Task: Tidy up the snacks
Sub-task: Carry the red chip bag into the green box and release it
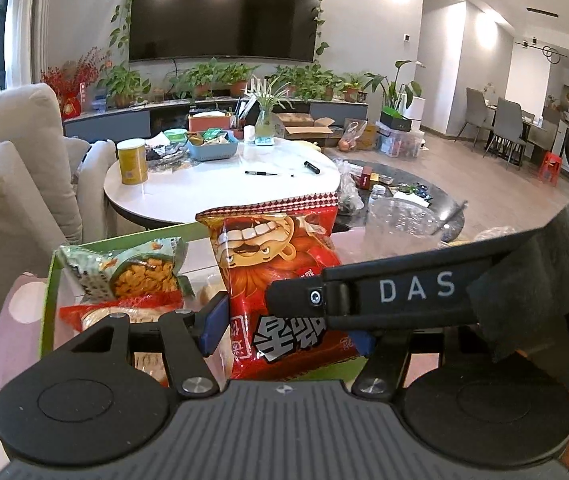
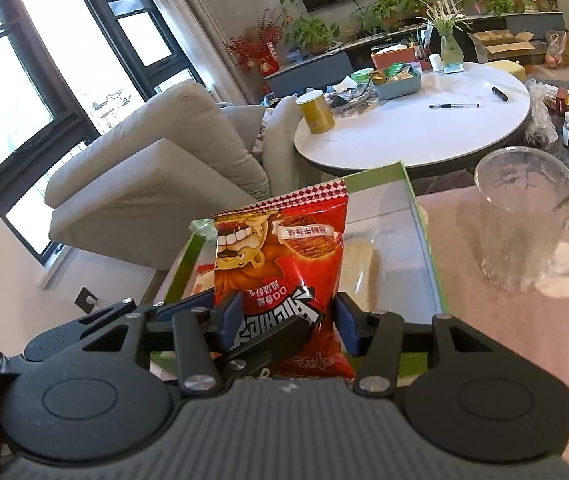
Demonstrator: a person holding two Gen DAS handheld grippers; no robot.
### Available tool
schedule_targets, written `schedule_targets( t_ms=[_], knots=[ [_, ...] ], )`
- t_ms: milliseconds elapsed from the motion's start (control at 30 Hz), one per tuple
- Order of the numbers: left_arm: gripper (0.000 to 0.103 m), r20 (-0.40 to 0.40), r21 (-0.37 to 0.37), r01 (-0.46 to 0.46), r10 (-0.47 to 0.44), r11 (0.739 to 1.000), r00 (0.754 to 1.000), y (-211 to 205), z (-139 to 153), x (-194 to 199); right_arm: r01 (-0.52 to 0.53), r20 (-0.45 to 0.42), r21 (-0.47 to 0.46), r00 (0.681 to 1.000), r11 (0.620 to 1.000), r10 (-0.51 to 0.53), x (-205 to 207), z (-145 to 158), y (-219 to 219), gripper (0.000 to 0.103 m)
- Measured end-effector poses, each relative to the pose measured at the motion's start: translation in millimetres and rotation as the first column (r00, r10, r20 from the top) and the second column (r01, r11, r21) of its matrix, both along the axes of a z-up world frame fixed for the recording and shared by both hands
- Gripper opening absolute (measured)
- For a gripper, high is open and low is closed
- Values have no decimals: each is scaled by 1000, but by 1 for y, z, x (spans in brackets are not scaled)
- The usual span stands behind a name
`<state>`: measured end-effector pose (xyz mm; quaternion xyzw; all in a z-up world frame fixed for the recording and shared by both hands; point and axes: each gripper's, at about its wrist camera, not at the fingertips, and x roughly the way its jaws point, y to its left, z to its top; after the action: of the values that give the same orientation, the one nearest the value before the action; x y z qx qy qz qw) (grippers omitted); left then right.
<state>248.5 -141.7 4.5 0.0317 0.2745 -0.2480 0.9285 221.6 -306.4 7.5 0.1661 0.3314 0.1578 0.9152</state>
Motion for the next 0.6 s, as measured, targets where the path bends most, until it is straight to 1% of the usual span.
schedule_targets(
  t_ms=[167,300,400,467,600],
  knots=[
    [57,-11,13,-17,17,1000,1000,-9,-7,27,2,-30,13,1000,1000,-1,27,-6,-10,32],
    [57,-14,37,-22,23,999,1000,-19,-15,44,12,-46,-6,999,1000,-12,43,-12,-10,32],
    [61,-1,54,-38,39,998,999,-24,-21,54,22,-58,-11,998,1000,-22,52,-19,-12,32],
    [70,14,59,-62,61,996,998,-26,-24,56,46,-52,6,998,999,-46,56,-23,-16,32],
    [70,32,72,-92,90,993,995,-19,-27,54,94,-42,52,995,994,-92,55,-24,-30,32]
  ],
)
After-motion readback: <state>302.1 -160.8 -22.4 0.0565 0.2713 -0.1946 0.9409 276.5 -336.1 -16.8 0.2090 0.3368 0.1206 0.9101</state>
